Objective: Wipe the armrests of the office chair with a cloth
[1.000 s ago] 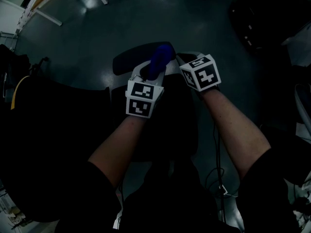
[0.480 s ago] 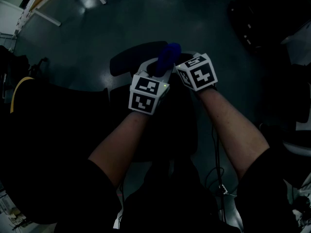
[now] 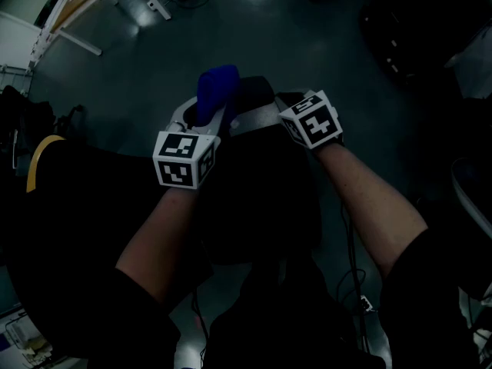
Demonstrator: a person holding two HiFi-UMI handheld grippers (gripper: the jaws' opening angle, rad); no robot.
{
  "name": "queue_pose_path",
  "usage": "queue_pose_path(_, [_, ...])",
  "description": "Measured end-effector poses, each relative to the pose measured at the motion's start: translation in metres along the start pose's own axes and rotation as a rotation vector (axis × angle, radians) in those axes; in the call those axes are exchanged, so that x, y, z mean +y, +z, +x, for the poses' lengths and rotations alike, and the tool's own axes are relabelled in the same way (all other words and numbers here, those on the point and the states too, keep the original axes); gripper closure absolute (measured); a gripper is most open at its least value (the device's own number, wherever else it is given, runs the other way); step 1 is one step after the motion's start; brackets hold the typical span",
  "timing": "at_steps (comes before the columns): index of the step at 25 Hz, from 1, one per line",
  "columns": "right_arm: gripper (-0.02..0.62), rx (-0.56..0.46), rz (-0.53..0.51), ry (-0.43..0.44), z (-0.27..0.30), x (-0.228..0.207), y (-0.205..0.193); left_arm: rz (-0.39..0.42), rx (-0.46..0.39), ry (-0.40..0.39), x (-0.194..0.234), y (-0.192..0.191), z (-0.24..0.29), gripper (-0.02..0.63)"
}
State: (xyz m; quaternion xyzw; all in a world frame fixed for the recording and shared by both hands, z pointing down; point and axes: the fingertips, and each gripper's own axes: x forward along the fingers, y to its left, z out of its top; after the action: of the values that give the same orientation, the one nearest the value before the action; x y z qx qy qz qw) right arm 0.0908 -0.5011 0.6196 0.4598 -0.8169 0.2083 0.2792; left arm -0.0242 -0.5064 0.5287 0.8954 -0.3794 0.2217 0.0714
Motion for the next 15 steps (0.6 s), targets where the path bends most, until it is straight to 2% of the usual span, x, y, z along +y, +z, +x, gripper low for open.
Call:
queue_pose_path(8, [0.592,0.004,-0.012,0.002,0.002,-0.003,-0.005,0.046,0.057,0.219,0.099,-0.01,-0.028,0.486])
queue_pose_path(10, [0.591,0.005,-0.009,-0.002,0.001,-0.005,-0.003,0.06,0.098,0.233,0.112,-0.022,-0.028,0.486])
queue_pose_path(15, [0.591,0.012,-0.046,0.001,0.005,-0.011,0.002,0.023,0.168,0.223,0.121,-0.051,-0.013,0.486])
